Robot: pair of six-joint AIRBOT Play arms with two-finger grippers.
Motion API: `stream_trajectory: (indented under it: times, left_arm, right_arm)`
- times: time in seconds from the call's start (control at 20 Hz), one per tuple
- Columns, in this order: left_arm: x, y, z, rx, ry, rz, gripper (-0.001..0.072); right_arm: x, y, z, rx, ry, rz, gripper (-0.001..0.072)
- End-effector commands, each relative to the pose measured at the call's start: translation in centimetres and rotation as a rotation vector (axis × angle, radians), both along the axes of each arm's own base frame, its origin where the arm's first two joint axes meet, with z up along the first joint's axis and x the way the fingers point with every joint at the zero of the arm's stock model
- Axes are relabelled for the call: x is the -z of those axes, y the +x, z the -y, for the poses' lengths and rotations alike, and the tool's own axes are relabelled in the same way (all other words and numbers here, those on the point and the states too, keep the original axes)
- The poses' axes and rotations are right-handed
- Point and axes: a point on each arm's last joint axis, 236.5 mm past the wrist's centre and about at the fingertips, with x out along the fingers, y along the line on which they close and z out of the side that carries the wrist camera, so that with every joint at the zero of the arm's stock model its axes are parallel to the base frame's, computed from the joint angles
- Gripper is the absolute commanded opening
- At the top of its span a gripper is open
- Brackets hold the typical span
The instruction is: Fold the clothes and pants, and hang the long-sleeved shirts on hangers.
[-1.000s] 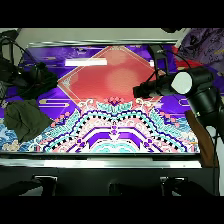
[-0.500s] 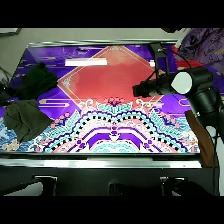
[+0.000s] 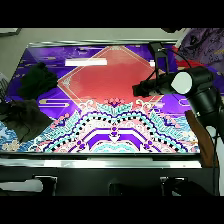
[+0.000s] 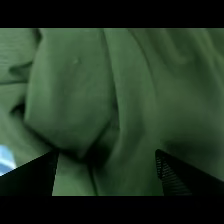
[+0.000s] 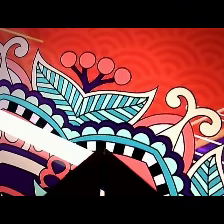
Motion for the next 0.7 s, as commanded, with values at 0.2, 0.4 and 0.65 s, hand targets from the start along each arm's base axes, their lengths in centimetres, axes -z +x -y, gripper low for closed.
stream_trajectory:
  times: [0.2,0.4,0.65]
  left_arm:
    - [5.0,-0.9,2.7,0.046,-0.081,-0.142,0.0019]
    - [-0.7,1.2,7.6,0.151,-0.061,-0.114,0.0016]
    - [-10.9,5.1,25.2,0.379,-0.258,0.170,0.0017]
  right_arm:
    - [0.1,-0.3,-0.1,-0.003,0.001,-0.011,0.0030]
    - [0.6,-1.0,0.1,0.004,-0.004,-0.055,0.0035]
    - [2.3,-3.6,1.5,-0.006,-0.079,-0.172,0.0089]
